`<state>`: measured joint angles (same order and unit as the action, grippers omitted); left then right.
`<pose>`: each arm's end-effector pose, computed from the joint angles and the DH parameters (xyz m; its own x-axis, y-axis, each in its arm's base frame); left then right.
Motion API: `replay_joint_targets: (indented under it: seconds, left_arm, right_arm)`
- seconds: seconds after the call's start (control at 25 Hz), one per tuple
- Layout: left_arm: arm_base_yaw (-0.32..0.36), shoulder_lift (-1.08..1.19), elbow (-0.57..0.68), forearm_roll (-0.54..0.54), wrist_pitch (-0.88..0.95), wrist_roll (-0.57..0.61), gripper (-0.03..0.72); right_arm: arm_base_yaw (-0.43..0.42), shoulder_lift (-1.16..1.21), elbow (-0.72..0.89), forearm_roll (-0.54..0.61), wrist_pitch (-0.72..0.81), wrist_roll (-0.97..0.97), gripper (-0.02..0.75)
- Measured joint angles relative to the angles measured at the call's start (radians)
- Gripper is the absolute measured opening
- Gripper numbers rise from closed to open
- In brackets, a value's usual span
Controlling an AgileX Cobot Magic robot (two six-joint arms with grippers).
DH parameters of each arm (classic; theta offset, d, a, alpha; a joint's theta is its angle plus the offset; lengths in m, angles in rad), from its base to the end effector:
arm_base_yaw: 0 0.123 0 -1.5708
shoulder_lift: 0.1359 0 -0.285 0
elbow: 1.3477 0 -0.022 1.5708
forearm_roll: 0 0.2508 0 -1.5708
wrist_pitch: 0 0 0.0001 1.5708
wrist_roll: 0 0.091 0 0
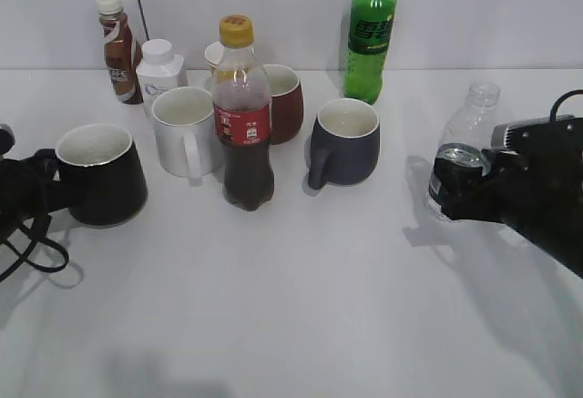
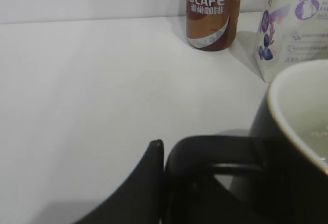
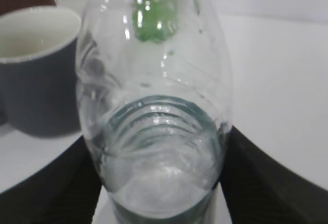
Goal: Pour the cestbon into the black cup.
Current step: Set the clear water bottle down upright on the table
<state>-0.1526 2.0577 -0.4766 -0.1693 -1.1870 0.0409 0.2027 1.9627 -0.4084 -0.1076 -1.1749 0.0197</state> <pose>0.2917 -0.0305 0.0784 -0.3033 0.0236 -0.9526 -0.0038 0.9997 0.0260 0.2705 0.0648 0.0957 -0.2776 -0.0793 -0.9574 -0.2994 0.9541 0.0077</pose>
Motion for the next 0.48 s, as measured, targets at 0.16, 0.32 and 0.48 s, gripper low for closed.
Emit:
replay_joint_targets:
  seconds: [0.16,0.32,0.48]
  left_arm:
    - [0.000,0.000,0.028,0.005,-0.015,-0.004,0.055]
    - [0.000,0.000,0.055,0.009,-0.020,-0.007,0.074]
    - [0.000,0.000,0.069,0.009,-0.023,-0.007,0.127]
  right_arm:
    - [0.000,0.022,0.000,0.000,-0.021,0.011,0.494]
    - [0.000,0.024,0.000,0.000,-0.026,0.014,0.494]
    - [0.000,0.024,0.000,0.000,-0.026,0.015,0.494]
